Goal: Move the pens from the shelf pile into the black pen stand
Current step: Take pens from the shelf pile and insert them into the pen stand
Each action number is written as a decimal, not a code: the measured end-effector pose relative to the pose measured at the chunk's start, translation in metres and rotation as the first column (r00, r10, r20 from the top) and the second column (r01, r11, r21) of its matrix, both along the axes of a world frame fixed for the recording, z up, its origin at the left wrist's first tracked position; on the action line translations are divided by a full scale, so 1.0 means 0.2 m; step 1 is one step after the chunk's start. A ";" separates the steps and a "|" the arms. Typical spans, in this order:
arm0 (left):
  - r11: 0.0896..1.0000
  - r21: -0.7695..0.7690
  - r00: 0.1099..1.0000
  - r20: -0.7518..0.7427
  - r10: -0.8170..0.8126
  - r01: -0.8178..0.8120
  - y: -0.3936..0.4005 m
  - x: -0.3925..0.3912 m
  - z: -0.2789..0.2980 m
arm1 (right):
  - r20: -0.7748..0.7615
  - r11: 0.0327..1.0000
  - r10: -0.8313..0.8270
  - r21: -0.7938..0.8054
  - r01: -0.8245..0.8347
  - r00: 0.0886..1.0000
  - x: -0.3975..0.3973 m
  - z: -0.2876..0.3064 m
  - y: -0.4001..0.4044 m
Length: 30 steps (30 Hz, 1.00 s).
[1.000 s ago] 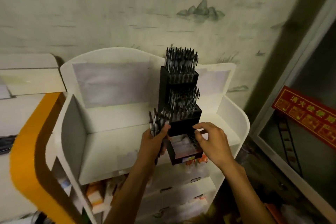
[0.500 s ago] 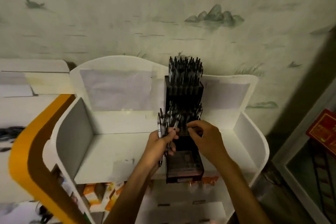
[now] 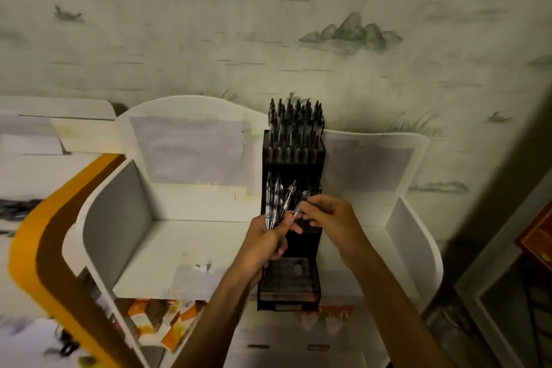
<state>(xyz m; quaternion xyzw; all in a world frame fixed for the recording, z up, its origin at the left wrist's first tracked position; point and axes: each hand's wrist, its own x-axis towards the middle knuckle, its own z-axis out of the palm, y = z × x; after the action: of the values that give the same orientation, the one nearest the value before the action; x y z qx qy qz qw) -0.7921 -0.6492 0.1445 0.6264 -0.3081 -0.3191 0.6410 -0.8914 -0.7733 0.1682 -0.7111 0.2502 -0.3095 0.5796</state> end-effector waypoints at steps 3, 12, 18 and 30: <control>1.000 0.002 1.000 -0.002 0.015 -0.015 -0.01 0.03 -0.01 | 0.066 0.991 -0.029 0.130 0.020 0.997 0.03 0.02 -0.01; 0.991 -0.043 0.988 -0.091 0.123 -0.127 0.08 0.16 -0.07 | 0.178 0.928 -0.258 -0.227 0.295 0.950 0.01 0.07 -0.14; 0.982 -0.083 0.980 -0.118 0.158 -0.169 0.09 0.18 -0.08 | 0.106 0.791 -0.290 -0.532 0.300 0.951 0.03 0.03 -0.16; 0.956 -0.216 0.972 -0.167 0.165 -0.199 0.13 0.20 -0.03 | 0.015 0.758 -0.282 -0.609 0.232 0.959 0.10 -0.05 -0.16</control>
<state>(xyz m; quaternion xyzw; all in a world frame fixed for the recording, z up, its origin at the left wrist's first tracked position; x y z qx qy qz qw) -0.7522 -0.6227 0.1389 0.5479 -0.2361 -0.2659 0.7572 -0.8710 -0.8058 0.1577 -0.8290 0.2555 -0.4218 0.2638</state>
